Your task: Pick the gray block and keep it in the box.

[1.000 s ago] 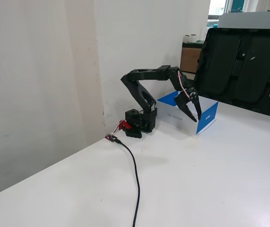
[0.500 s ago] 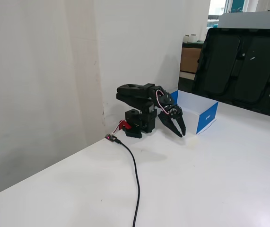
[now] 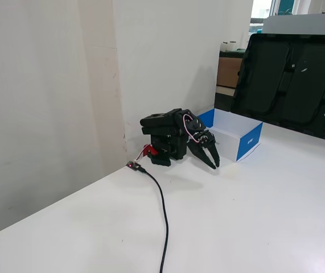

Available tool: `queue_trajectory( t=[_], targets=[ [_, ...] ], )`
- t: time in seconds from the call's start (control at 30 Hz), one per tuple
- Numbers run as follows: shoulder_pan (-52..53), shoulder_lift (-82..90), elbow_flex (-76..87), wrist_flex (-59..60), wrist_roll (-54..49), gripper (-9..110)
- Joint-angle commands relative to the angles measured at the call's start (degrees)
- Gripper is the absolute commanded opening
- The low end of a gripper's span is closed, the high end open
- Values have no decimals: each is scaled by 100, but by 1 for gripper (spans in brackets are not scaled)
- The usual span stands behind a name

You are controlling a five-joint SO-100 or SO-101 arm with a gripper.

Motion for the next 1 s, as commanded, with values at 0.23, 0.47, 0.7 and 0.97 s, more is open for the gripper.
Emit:
queue_trajectory(
  t=[0.23, 0.47, 0.7, 0.97],
  targets=[
    [123, 694, 62, 53, 62, 0],
    [105, 694, 62, 53, 44, 0],
    [105, 694, 62, 53, 44, 0],
    [105, 694, 62, 53, 44, 0]
  ],
)
